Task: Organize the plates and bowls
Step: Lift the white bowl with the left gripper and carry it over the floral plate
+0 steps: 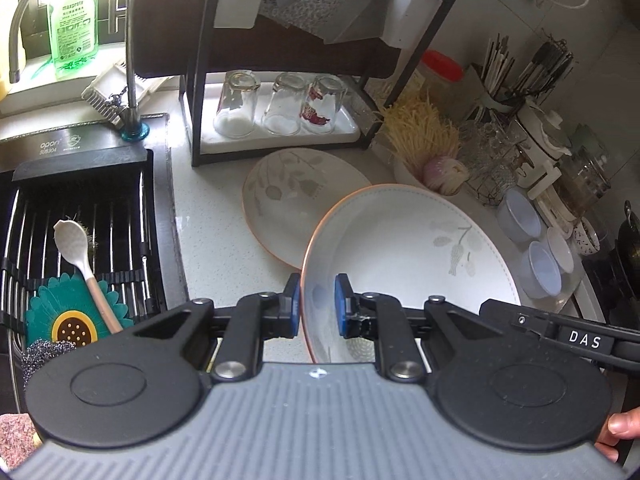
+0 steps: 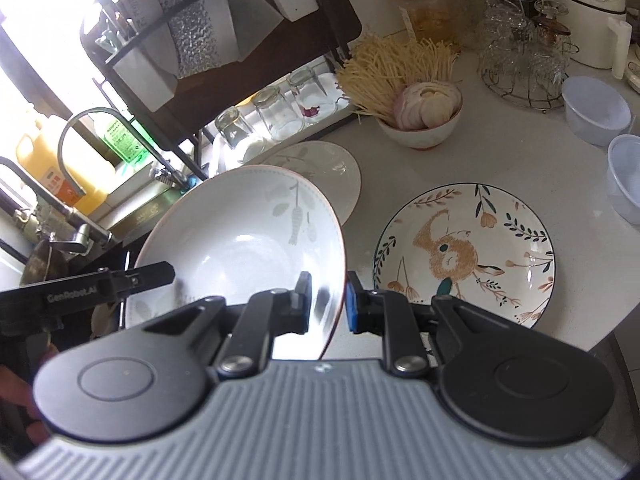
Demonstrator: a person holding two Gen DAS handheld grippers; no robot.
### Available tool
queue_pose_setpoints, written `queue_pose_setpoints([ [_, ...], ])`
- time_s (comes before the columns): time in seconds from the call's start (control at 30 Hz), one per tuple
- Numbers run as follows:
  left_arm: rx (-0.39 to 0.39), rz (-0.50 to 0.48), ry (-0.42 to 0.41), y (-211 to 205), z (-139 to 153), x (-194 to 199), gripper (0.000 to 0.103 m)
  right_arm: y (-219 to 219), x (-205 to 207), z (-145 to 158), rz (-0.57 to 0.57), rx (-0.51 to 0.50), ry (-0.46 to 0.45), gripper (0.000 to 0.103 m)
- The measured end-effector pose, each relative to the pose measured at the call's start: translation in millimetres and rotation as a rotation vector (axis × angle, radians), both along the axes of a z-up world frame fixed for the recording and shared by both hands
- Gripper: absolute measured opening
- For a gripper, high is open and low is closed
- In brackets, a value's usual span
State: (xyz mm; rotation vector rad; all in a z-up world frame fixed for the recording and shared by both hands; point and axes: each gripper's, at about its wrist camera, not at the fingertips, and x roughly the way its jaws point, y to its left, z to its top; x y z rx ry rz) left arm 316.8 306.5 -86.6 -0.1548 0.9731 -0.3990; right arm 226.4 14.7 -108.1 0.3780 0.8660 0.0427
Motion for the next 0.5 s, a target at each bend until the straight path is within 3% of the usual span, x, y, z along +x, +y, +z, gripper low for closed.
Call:
queue_pose_setpoints([
  [0.5,0.007,-0.037,0.035,-83,-15,7,0.020,-74,0,-5,-0.044,-0.011,-0.043,0.020],
])
